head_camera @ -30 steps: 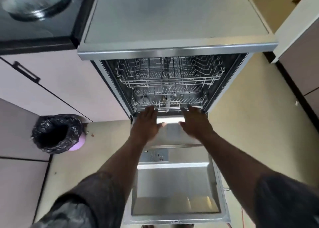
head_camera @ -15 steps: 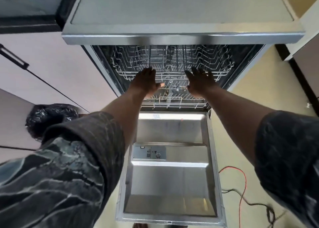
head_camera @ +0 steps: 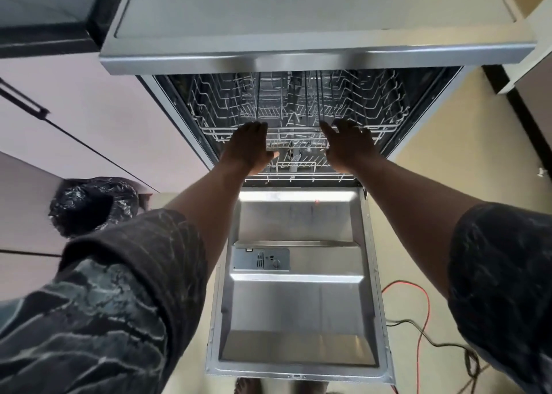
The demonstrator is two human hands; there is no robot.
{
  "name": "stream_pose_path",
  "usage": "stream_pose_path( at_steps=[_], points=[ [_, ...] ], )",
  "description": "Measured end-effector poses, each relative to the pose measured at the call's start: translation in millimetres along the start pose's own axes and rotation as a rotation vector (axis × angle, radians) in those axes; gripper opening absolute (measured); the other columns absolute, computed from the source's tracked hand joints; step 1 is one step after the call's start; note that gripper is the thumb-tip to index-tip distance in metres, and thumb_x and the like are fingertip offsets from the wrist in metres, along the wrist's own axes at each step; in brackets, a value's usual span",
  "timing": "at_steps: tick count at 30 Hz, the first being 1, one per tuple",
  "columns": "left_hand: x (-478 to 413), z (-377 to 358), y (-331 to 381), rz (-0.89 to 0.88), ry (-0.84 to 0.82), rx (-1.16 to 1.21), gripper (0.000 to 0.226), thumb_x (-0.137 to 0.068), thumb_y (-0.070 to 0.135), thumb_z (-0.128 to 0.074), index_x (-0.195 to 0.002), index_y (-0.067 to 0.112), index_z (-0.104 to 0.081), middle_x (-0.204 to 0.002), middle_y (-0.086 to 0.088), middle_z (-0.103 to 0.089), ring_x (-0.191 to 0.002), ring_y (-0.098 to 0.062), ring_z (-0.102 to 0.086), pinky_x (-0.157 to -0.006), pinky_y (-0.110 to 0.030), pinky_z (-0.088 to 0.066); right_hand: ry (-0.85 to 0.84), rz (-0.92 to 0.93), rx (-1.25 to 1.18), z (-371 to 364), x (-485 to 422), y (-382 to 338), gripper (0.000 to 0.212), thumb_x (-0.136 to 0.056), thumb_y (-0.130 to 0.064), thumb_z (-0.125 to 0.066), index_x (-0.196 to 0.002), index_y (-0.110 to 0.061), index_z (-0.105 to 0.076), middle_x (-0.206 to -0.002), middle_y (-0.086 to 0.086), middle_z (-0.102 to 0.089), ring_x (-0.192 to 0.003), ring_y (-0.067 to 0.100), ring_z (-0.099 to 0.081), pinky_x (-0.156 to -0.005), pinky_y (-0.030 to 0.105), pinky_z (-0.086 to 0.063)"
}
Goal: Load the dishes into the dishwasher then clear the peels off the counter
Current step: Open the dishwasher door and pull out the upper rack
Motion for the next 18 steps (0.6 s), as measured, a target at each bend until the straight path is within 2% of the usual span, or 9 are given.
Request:
stream_pose_path(
  at_steps=[4,8,12,18],
  points=[
    [23,-7,4,-0.028,0.028,-0.036,0.083,-0.094,0.046,-0.062,-0.156,0.005,-0.025,-0.158,-0.017,-0.034,-0.147,-0.033,-0.030,-0.121,-0.041,-0.026,0.025,-0.005,-0.010,-9,20,-3,0.066,-0.100,-0.028,-0.046,-0.160,-0.026,-0.018,-0.159,0.012,-0.030,-0.146,0.037,-0.029,-0.114,0.056,-0.031],
    [48,-11,9,-0.032,0.057,-0.056,0.083,-0.093,0.044,-0.064,-0.156,0.006,-0.025,-0.158,-0.015,-0.034,-0.147,-0.032,-0.028,-0.121,-0.042,-0.025,0.047,-0.003,-0.008,-14,42,-7,0.065,-0.099,-0.028,-0.046,-0.159,-0.026,-0.020,-0.159,0.011,-0.032,-0.144,0.038,-0.031,-0.112,0.055,-0.033],
    [71,-19,11,-0.031,0.047,-0.057,0.084,-0.093,0.047,-0.063,-0.156,0.008,-0.023,-0.158,-0.013,-0.034,-0.147,-0.033,-0.026,-0.120,-0.043,-0.025,0.021,0.002,0.007,-21,64,-9,0.070,-0.096,-0.028,-0.052,-0.159,-0.026,-0.021,-0.157,0.012,-0.034,-0.143,0.037,-0.032,-0.110,0.054,-0.035],
    [111,-25,15,-0.084,0.004,-0.111,0.083,-0.091,0.044,-0.065,-0.155,0.008,-0.027,-0.153,-0.014,-0.039,-0.143,-0.033,-0.033,-0.118,-0.044,-0.029,-0.007,-0.007,-0.010,-27,107,-20,0.071,-0.091,-0.028,-0.058,-0.156,-0.025,-0.030,-0.151,0.013,-0.042,-0.139,0.039,-0.039,-0.105,0.053,-0.042]
  ],
)
Point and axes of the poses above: each hand's wrist, its own x-axis away from the middle knuckle, its own z-axis out of the back of the hand, y = z × x, the point moved 9 cm from there along -x, towards the middle knuckle
